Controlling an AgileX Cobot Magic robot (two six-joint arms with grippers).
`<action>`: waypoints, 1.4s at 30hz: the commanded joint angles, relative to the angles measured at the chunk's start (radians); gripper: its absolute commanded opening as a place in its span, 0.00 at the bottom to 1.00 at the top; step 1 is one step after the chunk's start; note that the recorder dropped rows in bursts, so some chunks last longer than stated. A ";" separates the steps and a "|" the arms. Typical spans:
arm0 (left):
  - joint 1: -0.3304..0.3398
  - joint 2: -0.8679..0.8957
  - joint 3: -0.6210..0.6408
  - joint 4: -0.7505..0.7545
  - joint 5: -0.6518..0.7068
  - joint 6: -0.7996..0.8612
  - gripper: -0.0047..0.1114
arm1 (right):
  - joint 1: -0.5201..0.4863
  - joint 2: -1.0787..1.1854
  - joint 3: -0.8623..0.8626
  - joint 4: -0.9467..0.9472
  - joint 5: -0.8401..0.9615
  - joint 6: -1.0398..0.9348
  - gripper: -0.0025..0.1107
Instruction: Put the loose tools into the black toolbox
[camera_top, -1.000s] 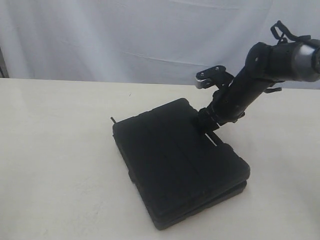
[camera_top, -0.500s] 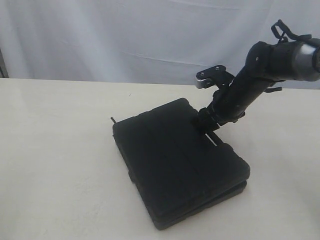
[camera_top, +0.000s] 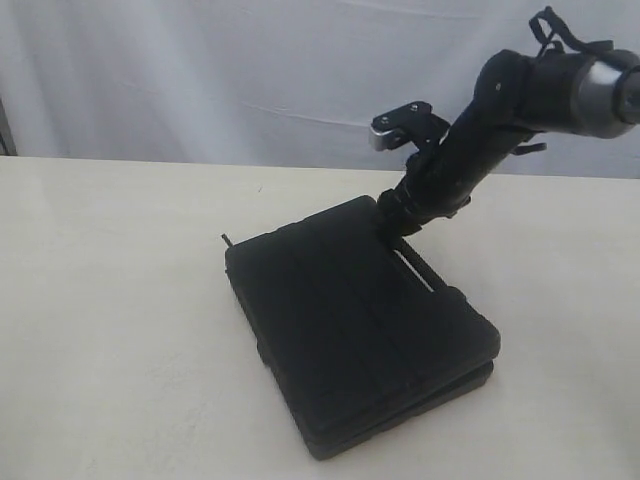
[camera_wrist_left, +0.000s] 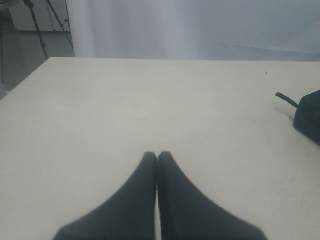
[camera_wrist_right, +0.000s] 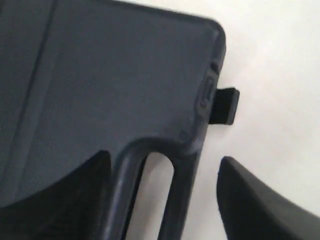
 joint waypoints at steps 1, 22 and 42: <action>-0.005 -0.001 0.003 0.000 -0.005 -0.006 0.04 | 0.035 -0.031 -0.075 0.007 0.084 0.005 0.30; -0.005 -0.001 0.003 0.000 -0.005 -0.006 0.04 | 0.510 -0.038 -0.108 0.011 0.319 0.020 0.02; -0.005 -0.001 0.003 0.000 -0.005 -0.006 0.04 | 0.564 -0.048 -0.026 -0.012 0.343 0.040 0.02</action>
